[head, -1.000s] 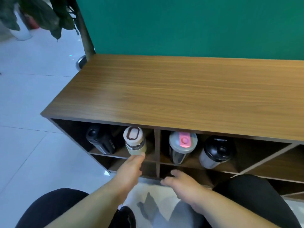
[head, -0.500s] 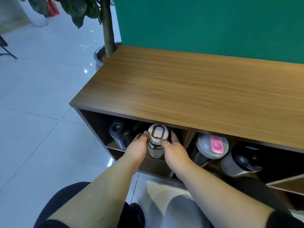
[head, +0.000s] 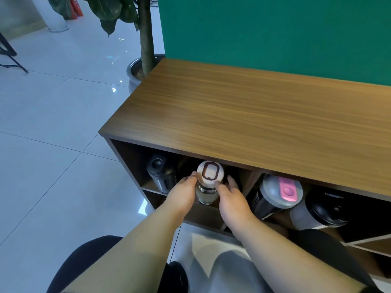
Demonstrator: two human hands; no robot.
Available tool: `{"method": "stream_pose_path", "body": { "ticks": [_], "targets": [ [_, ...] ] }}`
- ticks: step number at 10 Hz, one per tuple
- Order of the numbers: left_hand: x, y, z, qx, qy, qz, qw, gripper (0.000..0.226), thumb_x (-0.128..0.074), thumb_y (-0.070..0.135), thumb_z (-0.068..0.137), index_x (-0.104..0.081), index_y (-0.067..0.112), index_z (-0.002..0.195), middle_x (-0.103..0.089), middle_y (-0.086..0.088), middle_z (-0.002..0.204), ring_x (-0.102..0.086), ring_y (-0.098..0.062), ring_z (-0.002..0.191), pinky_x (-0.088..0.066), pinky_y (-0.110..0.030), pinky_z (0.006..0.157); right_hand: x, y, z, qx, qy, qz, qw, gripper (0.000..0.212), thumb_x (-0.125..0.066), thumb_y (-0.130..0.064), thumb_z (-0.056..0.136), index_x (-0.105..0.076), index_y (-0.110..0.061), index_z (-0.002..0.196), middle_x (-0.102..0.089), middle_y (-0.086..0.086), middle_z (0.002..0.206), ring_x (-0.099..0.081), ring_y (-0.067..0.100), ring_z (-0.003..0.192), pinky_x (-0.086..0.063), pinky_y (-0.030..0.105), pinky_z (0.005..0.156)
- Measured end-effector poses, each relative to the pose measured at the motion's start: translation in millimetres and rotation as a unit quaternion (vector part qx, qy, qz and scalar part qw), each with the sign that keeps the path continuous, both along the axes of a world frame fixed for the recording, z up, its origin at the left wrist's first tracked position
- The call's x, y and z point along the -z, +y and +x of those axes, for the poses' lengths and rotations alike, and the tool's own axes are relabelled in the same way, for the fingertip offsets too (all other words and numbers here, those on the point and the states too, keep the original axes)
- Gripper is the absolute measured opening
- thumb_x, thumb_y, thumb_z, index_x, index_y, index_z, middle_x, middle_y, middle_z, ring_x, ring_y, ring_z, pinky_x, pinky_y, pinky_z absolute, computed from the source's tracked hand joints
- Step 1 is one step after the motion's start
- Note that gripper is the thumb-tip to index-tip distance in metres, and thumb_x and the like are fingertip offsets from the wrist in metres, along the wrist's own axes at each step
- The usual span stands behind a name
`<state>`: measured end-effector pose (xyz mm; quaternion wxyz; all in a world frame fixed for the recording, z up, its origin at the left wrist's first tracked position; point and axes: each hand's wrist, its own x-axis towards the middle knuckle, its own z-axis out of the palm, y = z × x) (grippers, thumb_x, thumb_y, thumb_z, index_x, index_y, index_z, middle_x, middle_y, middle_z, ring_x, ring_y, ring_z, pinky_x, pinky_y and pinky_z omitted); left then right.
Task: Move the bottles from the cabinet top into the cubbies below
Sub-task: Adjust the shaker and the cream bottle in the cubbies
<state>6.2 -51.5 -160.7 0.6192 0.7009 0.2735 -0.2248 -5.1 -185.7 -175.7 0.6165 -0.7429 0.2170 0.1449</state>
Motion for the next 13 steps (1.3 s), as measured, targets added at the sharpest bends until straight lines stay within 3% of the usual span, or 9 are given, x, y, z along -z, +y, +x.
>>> {"method": "stream_pose_path", "body": {
  "ticks": [2,3,4,6,9,10,11,12,13],
  "targets": [
    [-39,56,-20,0.006,-0.051,0.046,0.998,0.041,-0.052,0.05,0.101,-0.056,0.028,0.136,-0.059,-0.002,0.135,-0.057,-0.025,0.127,-0.045,-0.048,0.11,-7,32,-48,-0.149,0.086,-0.005,0.985,0.053,-0.057,-0.038,0.087,-0.052,-0.021,0.138,-0.06,-0.005,0.129,-0.054,0.015,0.117,-0.038,0.034,0.1],
    [-40,97,-22,-0.017,-0.021,0.111,0.993,0.051,-0.045,0.053,0.103,-0.048,0.024,0.146,-0.053,-0.002,0.14,-0.054,-0.027,0.127,-0.044,-0.046,0.108,-11,56,-29,-0.186,0.045,0.013,0.982,0.061,-0.054,-0.041,0.09,-0.04,-0.027,0.148,-0.05,-0.007,0.143,-0.047,0.013,0.126,-0.034,0.032,0.104],
    [-32,111,-17,-0.069,0.014,0.074,0.995,0.063,-0.042,0.056,0.104,-0.038,0.02,0.156,-0.047,-0.011,0.157,-0.058,-0.031,0.124,-0.046,-0.049,0.108,-10,79,2,-0.111,0.029,0.032,0.993,0.062,-0.053,-0.036,0.095,-0.031,-0.029,0.152,-0.042,0.0,0.15,-0.04,0.024,0.137,-0.029,0.032,0.104],
    [-10,108,17,-0.06,-0.032,0.066,0.995,0.061,-0.038,0.051,0.107,-0.027,0.028,0.162,-0.039,-0.007,0.165,-0.043,-0.034,0.146,-0.034,-0.053,0.121,-11,104,47,-0.042,0.028,0.058,0.997,0.052,-0.042,-0.036,0.103,-0.028,-0.03,0.153,-0.028,-0.003,0.16,-0.027,0.023,0.146,-0.023,0.038,0.117],
    [15,112,36,-0.072,-0.034,0.035,0.996,0.045,-0.039,0.026,0.11,-0.042,0.023,0.155,-0.066,-0.021,0.135,-0.065,-0.033,0.108,-0.046,-0.029,0.065,4,117,59,-0.059,0.018,-0.006,0.998,0.055,-0.044,-0.035,0.102,-0.029,-0.025,0.154,-0.031,0.002,0.16,-0.03,0.026,0.146,-0.024,0.039,0.115],
    [19,113,38,-0.073,-0.032,0.04,0.996,0.045,-0.038,0.025,0.111,-0.042,0.022,0.155,-0.067,-0.021,0.134,-0.065,-0.034,0.106,-0.044,-0.026,0.061,6,116,59,-0.072,0.015,-0.02,0.997,0.055,-0.042,-0.037,0.102,-0.028,-0.025,0.154,-0.03,0.002,0.161,-0.028,0.026,0.146,-0.024,0.038,0.114],
    [24,114,37,-0.062,-0.031,0.052,0.996,0.046,-0.037,0.028,0.111,-0.041,0.023,0.156,-0.065,-0.016,0.135,-0.065,-0.037,0.117,-0.044,-0.026,0.062,4,116,56,-0.068,0.012,-0.019,0.997,0.055,-0.042,-0.036,0.103,-0.027,-0.026,0.154,-0.029,0.002,0.161,-0.028,0.025,0.147,-0.024,0.038,0.114],
    [25,114,38,-0.063,-0.035,0.068,0.995,0.046,-0.037,0.028,0.111,-0.04,0.023,0.156,-0.061,-0.015,0.142,-0.061,-0.032,0.119,-0.054,-0.034,0.082,5,115,54,-0.059,0.009,-0.013,0.998,0.055,-0.042,-0.037,0.102,-0.026,-0.026,0.154,-0.029,0.002,0.161,-0.027,0.026,0.147,-0.024,0.039,0.113],
    [28,117,37,-0.049,-0.043,0.103,0.993,0.049,-0.037,0.033,0.11,-0.038,0.024,0.158,-0.053,-0.012,0.155,-0.051,-0.034,0.139,-0.038,-0.051,0.119,3,109,44,-0.061,0.019,0.011,0.998,0.053,-0.042,-0.035,0.103,-0.029,-0.023,0.152,-0.033,0.004,0.158,-0.032,0.027,0.144,-0.027,0.037,0.111]
  ]
}}
